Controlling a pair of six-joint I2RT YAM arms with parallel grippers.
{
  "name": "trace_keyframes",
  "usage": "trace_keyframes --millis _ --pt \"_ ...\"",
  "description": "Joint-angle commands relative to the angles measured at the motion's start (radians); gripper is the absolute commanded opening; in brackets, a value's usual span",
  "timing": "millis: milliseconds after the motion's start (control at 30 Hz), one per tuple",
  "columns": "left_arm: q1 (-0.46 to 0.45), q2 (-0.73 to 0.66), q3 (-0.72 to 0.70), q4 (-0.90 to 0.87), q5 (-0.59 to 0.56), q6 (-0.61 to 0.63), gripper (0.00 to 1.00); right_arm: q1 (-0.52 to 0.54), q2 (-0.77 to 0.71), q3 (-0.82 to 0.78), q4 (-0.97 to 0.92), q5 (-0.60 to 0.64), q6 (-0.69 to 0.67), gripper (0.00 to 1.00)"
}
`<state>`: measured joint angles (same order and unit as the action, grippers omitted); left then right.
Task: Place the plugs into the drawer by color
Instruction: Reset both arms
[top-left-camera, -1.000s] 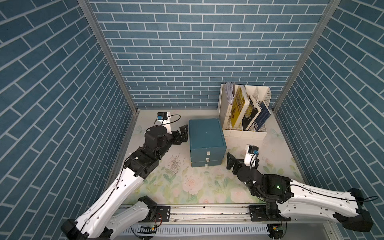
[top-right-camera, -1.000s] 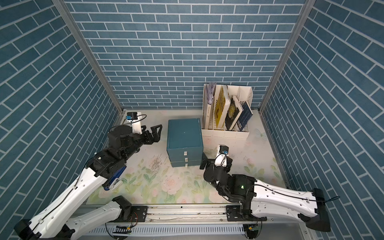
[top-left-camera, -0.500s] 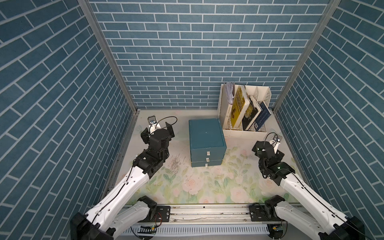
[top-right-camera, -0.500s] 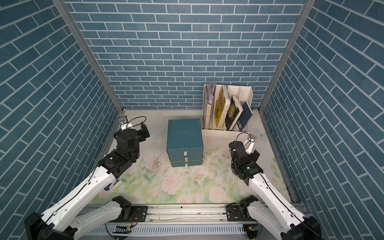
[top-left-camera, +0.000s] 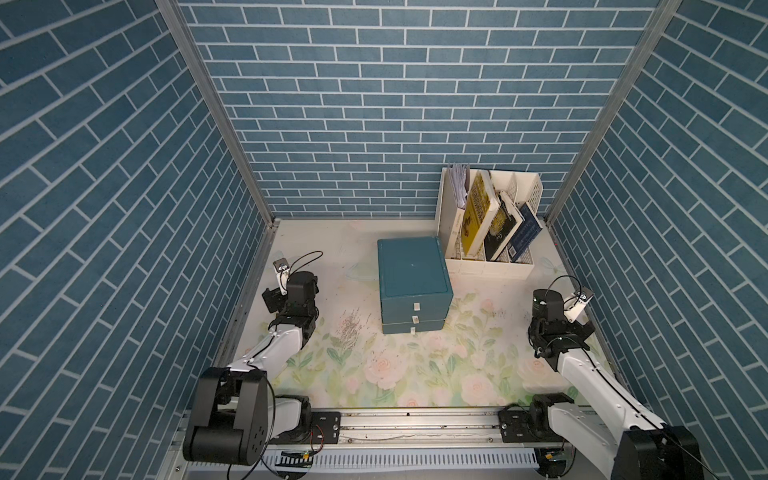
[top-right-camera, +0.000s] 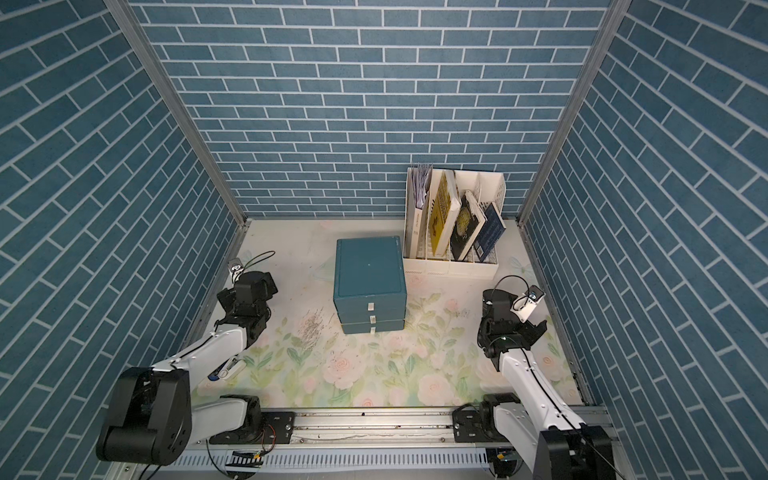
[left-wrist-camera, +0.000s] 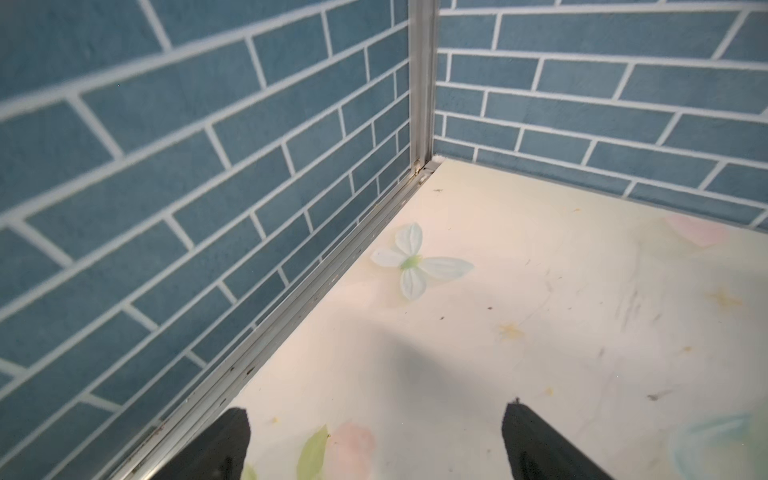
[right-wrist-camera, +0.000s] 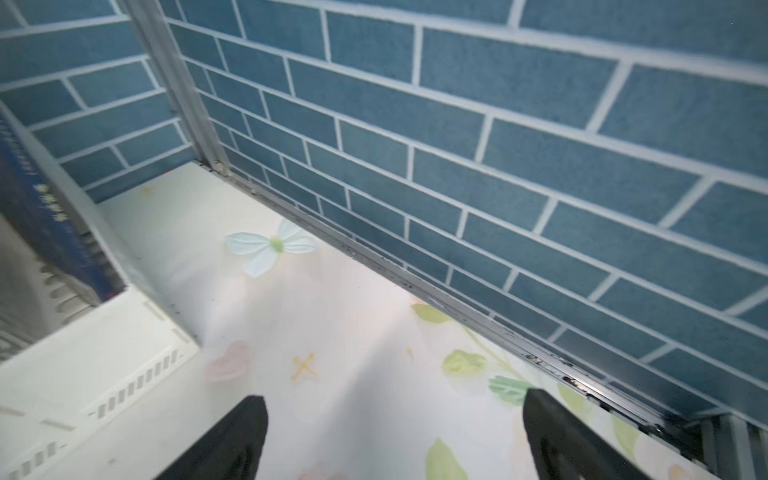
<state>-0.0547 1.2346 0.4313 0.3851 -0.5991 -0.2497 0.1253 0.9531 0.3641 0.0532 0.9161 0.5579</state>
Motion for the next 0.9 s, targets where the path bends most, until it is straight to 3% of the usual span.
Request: trace_keyframes --millis 0,133,233,300,367,467,533,567,633,667,700,733,767,867 --pt "0.021 -0.021 -0.046 0.213 0.048 -0.023 1.00 -0.005 0.029 -0.068 0.255 0.016 -0.095 1.00" --pt "0.027 0.006 -0.067 0.377 0.104 0.042 1.00 -0.012 0.101 -0.197 0.604 -0.079 -0.213 1.00" --pt "0.029 0.071 -0.117 0.547 0.137 0.082 1.00 -0.023 0.179 -0.226 0.820 -0.246 -0.312 1.00" --pt "0.035 0.149 -0.132 0.623 0.229 0.109 1.00 -0.028 0.235 -0.260 1.013 -0.384 -0.365 1.00" --pt "0.034 0.221 -0.143 0.708 0.331 0.150 1.00 -0.039 0.295 -0.250 1.096 -0.487 -0.408 1.00" --pt "0.024 0.254 -0.116 0.694 0.436 0.203 1.00 -0.060 0.363 -0.198 1.111 -0.615 -0.495 1.00" --pt "0.024 0.256 -0.143 0.740 0.471 0.217 1.00 -0.078 0.453 -0.245 1.304 -0.647 -0.505 1.00" --pt "0.027 0.256 -0.161 0.773 0.491 0.219 1.00 -0.095 0.513 -0.254 1.369 -0.729 -0.518 1.00" --pt "0.028 0.282 -0.213 0.880 0.504 0.229 1.00 -0.090 0.593 -0.202 1.368 -0.787 -0.551 1.00" --pt "0.016 0.295 -0.231 0.945 0.476 0.233 1.00 -0.092 0.559 -0.167 1.237 -0.813 -0.553 1.00" --pt "0.013 0.280 -0.220 0.890 0.468 0.233 1.00 -0.091 0.588 -0.181 1.317 -0.824 -0.559 1.00" --pt "0.013 0.295 -0.230 0.942 0.467 0.231 1.00 -0.096 0.564 -0.169 1.245 -0.824 -0.550 1.00" --pt "0.013 0.280 -0.219 0.888 0.469 0.233 1.00 -0.097 0.585 -0.177 1.306 -0.827 -0.552 1.00" --pt "0.013 0.291 -0.226 0.922 0.466 0.232 1.00 -0.095 0.571 -0.166 1.254 -0.814 -0.552 1.00"
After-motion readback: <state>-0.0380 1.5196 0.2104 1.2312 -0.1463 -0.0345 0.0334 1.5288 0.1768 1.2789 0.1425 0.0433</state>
